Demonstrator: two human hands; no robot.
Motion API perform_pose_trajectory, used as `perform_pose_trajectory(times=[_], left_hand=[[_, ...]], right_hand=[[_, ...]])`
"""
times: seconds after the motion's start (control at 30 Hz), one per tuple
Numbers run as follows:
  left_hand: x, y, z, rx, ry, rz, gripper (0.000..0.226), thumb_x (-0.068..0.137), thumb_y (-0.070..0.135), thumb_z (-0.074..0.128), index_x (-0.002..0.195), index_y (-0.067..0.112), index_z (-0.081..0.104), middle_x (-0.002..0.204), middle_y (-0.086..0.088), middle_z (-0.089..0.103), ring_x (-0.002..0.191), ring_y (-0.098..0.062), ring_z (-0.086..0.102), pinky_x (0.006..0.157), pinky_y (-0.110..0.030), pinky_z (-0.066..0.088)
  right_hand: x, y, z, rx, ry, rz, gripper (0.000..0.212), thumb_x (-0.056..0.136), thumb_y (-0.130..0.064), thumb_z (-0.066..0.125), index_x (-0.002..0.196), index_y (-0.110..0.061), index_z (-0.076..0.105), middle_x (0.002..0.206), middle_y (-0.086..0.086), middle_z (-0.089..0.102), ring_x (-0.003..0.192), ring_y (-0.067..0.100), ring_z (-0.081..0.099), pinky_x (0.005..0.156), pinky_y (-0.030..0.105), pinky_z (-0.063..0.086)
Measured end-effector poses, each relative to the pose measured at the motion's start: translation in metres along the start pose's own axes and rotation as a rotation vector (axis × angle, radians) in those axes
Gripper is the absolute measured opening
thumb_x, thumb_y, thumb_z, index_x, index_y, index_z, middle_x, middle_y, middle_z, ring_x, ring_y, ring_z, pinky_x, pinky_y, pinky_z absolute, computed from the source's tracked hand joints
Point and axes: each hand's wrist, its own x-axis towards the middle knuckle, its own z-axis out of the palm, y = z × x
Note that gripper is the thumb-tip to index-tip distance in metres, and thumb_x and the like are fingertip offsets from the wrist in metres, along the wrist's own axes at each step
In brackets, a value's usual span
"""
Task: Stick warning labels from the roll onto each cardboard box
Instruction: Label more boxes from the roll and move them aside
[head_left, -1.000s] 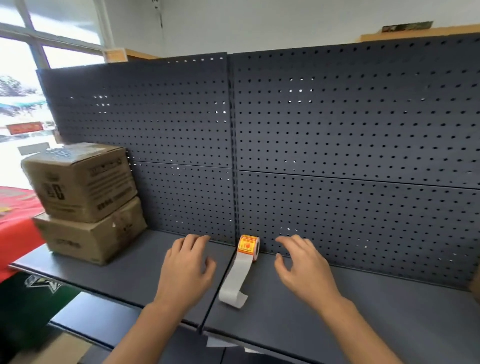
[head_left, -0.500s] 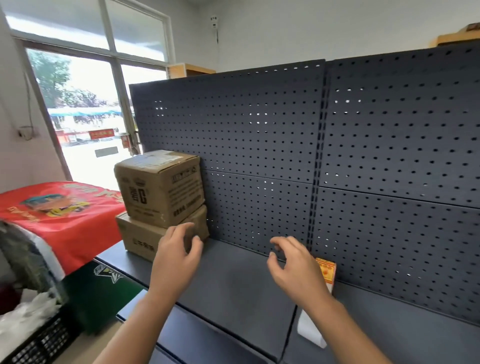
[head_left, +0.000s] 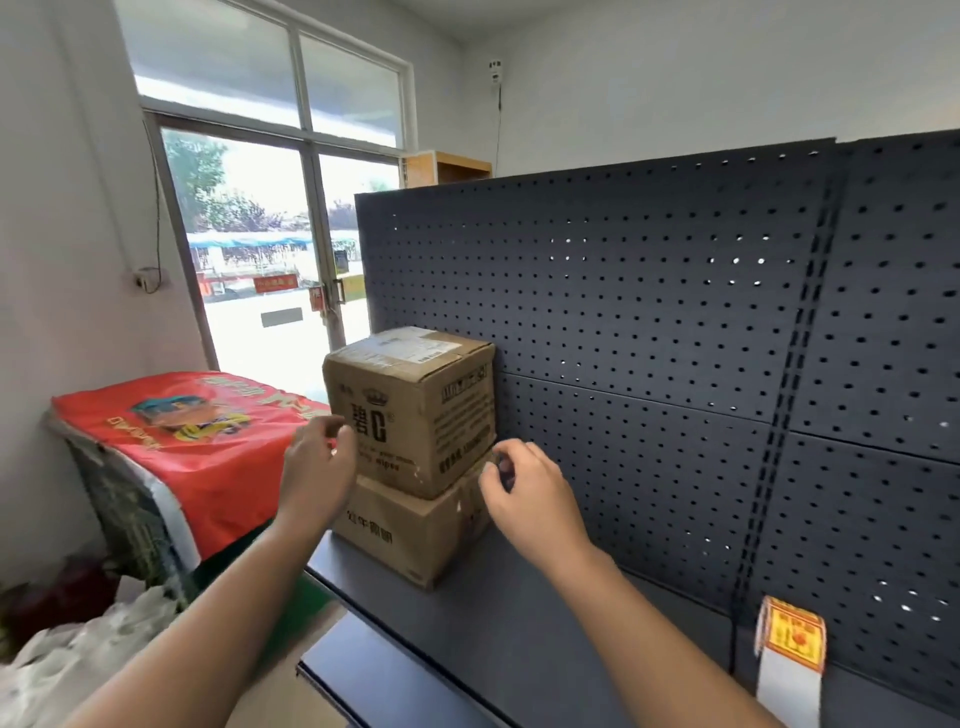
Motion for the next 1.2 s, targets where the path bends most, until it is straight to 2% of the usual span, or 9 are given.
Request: perform_pose_trajectory(times=[0.07, 0.23, 0.37, 0.53, 0.63, 0.7, 0.9, 1.07, 1.2], left_hand=[[0.023, -0.002, -0.005, 0.009, 0.016, -0.004, 0.035, 0.104, 0.033, 0.048, 0.127, 0.012, 0.063, 0.125, -0.009, 0.06, 0.118, -0.029, 0.055, 0.103, -0.05, 0.047], [0.079, -0.004, -0.012, 0.04, 0.01, -0.034, 0.042, 0.105, 0.04, 0.042, 0.13, 0.01, 0.058, 0.131, -0.014, 0.056, 0.119, -0.031, 0.052, 0.097, -0.045, 0.043], [0.116, -0.003, -0.011, -0.087, -0.025, -0.108, 0.051, 0.103, 0.048, 0.04, 0.131, 0.009, 0.055, 0.13, -0.015, 0.057, 0.116, -0.032, 0.055, 0.089, -0.043, 0.044], [0.147, -0.003, 0.003, -0.314, -0.091, -0.249, 0.064, 0.102, 0.054, 0.04, 0.137, 0.001, 0.051, 0.128, -0.025, 0.06, 0.117, -0.038, 0.057, 0.084, -0.041, 0.04], [0.153, -0.001, 0.014, -0.434, -0.169, -0.344, 0.069, 0.099, 0.063, 0.044, 0.142, 0.01, 0.052, 0.128, -0.011, 0.061, 0.117, -0.028, 0.055, 0.089, -0.041, 0.041], [0.152, -0.001, 0.02, -0.483, -0.231, -0.364, 0.069, 0.095, 0.07, 0.047, 0.138, 0.018, 0.058, 0.121, -0.004, 0.065, 0.11, -0.023, 0.059, 0.082, -0.037, 0.044], [0.156, -0.009, 0.024, -0.52, -0.263, -0.439, 0.069, 0.075, 0.073, 0.06, 0.119, 0.019, 0.067, 0.115, -0.016, 0.073, 0.108, -0.032, 0.067, 0.078, -0.04, 0.05], [0.147, -0.002, 0.025, -0.539, -0.207, -0.469, 0.059, 0.073, 0.065, 0.063, 0.103, 0.015, 0.065, 0.085, -0.007, 0.064, 0.081, -0.023, 0.061, 0.064, -0.035, 0.044], [0.133, 0.013, 0.023, -0.566, -0.118, -0.444, 0.041, 0.08, 0.056, 0.062, 0.092, 0.017, 0.06, 0.076, -0.002, 0.053, 0.076, -0.021, 0.054, 0.06, -0.035, 0.042]], right_hand=[[0.016, -0.014, 0.009, 0.038, 0.007, 0.022, 0.035, 0.102, -0.04, 0.051, 0.129, -0.02, 0.06, 0.115, -0.003, 0.061, 0.094, 0.015, 0.063, 0.086, 0.041, 0.055], [0.06, -0.045, 0.026, 0.13, 0.039, 0.078, 0.044, 0.104, -0.044, 0.048, 0.138, -0.016, 0.05, 0.129, 0.003, 0.056, 0.117, 0.022, 0.056, 0.094, 0.038, 0.048], [0.095, -0.061, 0.035, 0.253, 0.06, 0.177, 0.053, 0.105, -0.05, 0.045, 0.142, -0.012, 0.044, 0.139, 0.006, 0.048, 0.122, 0.022, 0.052, 0.098, 0.036, 0.044], [0.133, -0.067, 0.054, 0.396, 0.065, 0.373, 0.077, 0.097, -0.067, 0.044, 0.147, -0.009, 0.037, 0.148, 0.011, 0.039, 0.133, 0.031, 0.048, 0.112, 0.051, 0.043], [0.145, -0.071, 0.065, 0.507, 0.029, 0.479, 0.103, 0.087, -0.08, 0.047, 0.157, -0.009, 0.025, 0.159, 0.011, 0.031, 0.145, 0.033, 0.037, 0.119, 0.055, 0.035], [0.148, -0.071, 0.071, 0.539, 0.006, 0.513, 0.114, 0.074, -0.086, 0.049, 0.157, -0.012, 0.026, 0.16, 0.009, 0.034, 0.145, 0.032, 0.038, 0.119, 0.056, 0.034], [0.148, -0.058, 0.081, 0.562, -0.045, 0.516, 0.095, 0.095, -0.065, 0.051, 0.165, -0.016, 0.008, 0.168, 0.007, 0.025, 0.151, 0.032, 0.029, 0.123, 0.053, 0.028], [0.144, -0.061, 0.084, 0.621, -0.082, 0.537, 0.105, 0.086, -0.074, 0.042, 0.165, -0.023, -0.006, 0.173, 0.005, 0.014, 0.156, 0.033, 0.017, 0.125, 0.057, 0.021], [0.143, -0.064, 0.08, 0.679, -0.071, 0.55, 0.102, 0.085, -0.072, 0.036, 0.165, -0.025, -0.006, 0.173, 0.004, 0.014, 0.156, 0.031, 0.019, 0.125, 0.056, 0.021]])
